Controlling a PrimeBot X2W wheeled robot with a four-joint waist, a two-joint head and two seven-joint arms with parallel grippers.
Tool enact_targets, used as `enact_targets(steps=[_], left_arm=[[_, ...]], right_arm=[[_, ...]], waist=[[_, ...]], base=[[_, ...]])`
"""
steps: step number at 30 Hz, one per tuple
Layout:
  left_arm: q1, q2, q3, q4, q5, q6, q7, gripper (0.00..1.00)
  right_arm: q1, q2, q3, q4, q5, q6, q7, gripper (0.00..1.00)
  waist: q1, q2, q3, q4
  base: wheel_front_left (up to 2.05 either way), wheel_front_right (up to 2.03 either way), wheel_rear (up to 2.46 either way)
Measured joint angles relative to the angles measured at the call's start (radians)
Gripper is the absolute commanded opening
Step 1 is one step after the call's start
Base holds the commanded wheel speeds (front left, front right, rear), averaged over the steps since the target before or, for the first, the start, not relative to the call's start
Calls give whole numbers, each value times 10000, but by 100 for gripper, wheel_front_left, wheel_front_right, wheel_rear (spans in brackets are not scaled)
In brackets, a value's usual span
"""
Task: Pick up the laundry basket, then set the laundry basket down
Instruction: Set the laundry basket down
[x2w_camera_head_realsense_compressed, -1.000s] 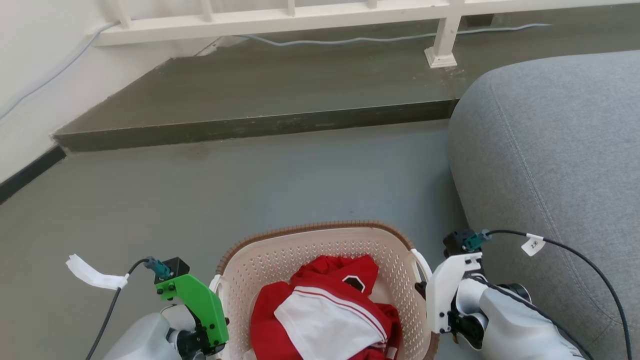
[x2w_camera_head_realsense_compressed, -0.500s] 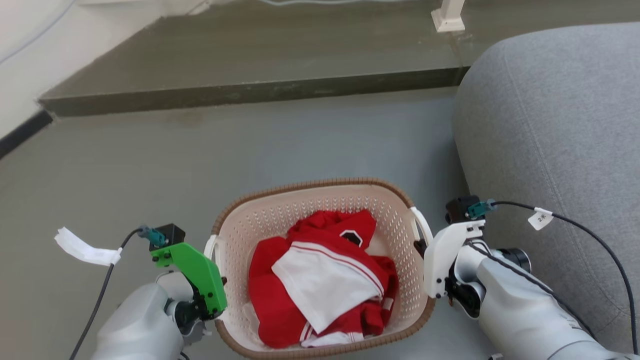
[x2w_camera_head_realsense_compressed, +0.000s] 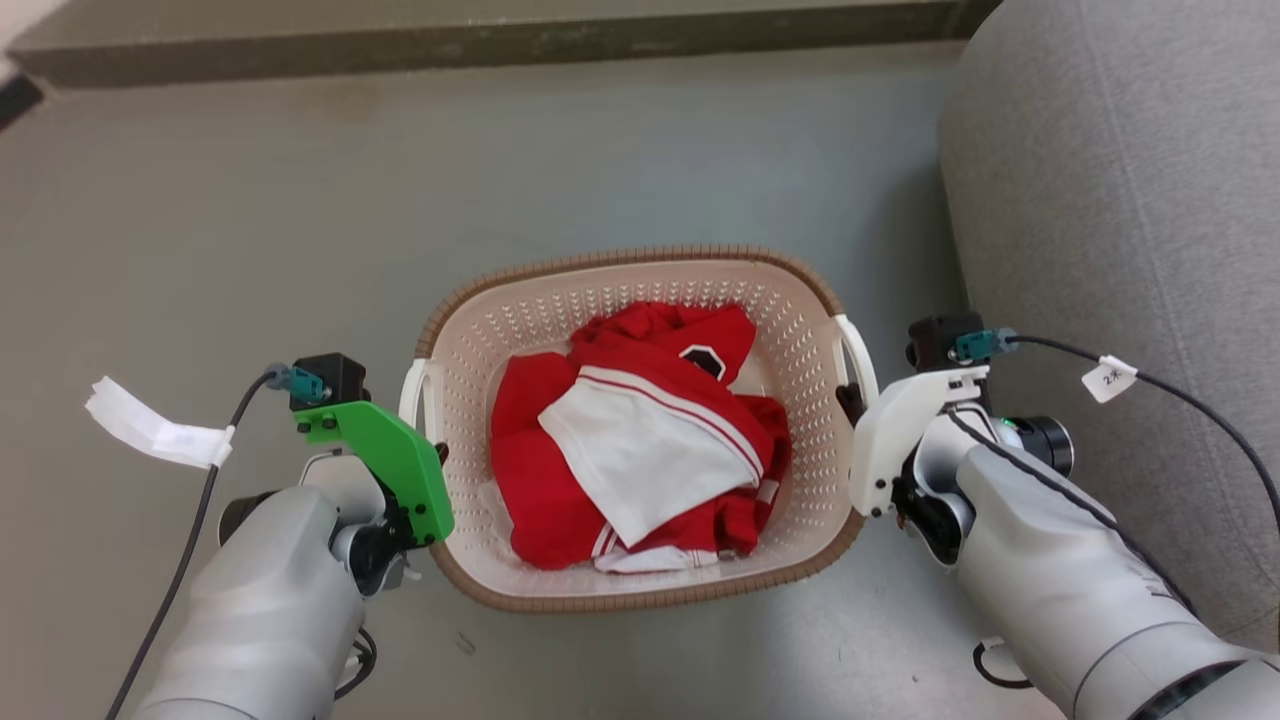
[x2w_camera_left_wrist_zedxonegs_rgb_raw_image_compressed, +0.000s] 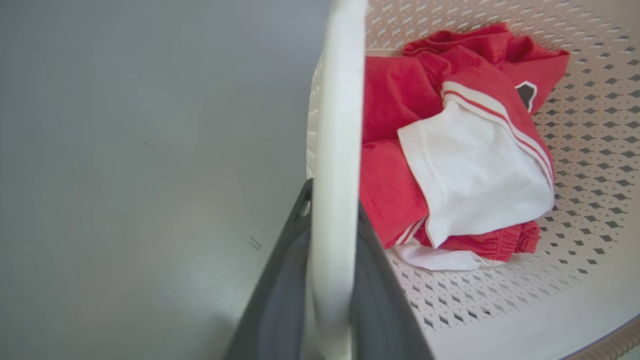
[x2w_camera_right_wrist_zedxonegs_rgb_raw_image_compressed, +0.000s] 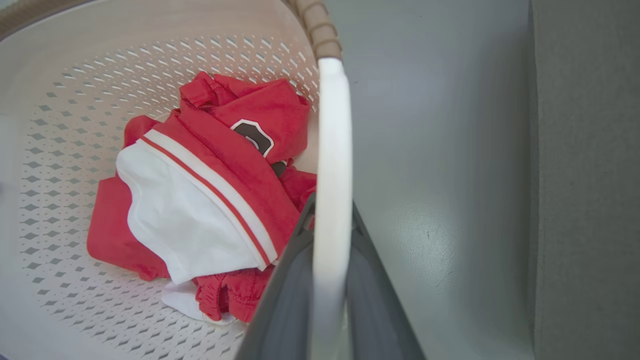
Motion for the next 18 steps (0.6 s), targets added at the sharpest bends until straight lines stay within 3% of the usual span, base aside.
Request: enact_targets(steps=[18], left_arm=[[-1368, 35, -111, -119, 380, 0, -972, 0]], right_arm=[[-1393, -174, -163, 0, -73, -171, -780, 0]], waist=[[1, 0, 2555, 319]], base=[[0, 0, 0]])
